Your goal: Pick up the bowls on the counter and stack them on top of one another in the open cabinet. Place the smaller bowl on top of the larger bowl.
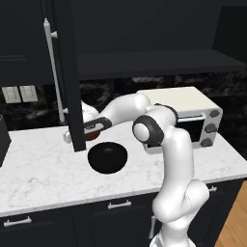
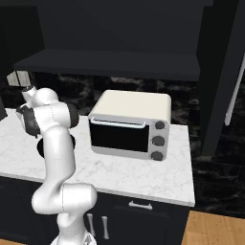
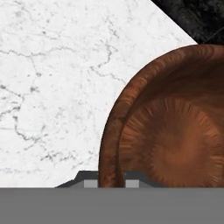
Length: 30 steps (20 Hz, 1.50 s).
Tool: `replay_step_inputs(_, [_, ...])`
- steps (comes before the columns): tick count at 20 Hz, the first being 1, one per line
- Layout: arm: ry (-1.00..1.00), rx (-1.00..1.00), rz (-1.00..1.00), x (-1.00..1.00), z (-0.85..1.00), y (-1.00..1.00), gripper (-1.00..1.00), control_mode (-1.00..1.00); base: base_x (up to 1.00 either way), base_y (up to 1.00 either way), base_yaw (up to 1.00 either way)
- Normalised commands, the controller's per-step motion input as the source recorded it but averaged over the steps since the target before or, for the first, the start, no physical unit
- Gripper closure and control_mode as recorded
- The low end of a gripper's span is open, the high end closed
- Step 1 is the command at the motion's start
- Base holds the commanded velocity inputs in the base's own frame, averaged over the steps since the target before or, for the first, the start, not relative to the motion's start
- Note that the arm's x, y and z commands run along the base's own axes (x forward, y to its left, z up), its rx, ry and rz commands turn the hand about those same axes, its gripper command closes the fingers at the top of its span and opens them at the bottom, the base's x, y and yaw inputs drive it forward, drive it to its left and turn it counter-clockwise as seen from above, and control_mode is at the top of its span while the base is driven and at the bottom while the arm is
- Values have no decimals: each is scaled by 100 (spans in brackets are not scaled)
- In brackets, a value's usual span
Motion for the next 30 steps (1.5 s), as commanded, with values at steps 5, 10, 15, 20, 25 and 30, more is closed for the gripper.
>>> replay_step_inputs(5, [-1,0,0,-25,22,0,100,-100,0,0,0])
replay_step_inputs(10, [0,0,0,-46,31,0,100,-100,0,0,0])
replay_step_inputs(15, [3,0,0,-59,6,-9,100,-100,0,0,0])
replay_step_inputs(20, [8,1,-2,-60,0,-19,100,-100,0,0,0])
replay_step_inputs(25, [11,1,-3,-45,0,-21,100,-100,0,0,0])
replay_step_inputs(30, [11,0,0,0,-14,-18,100,-100,0,0,0])
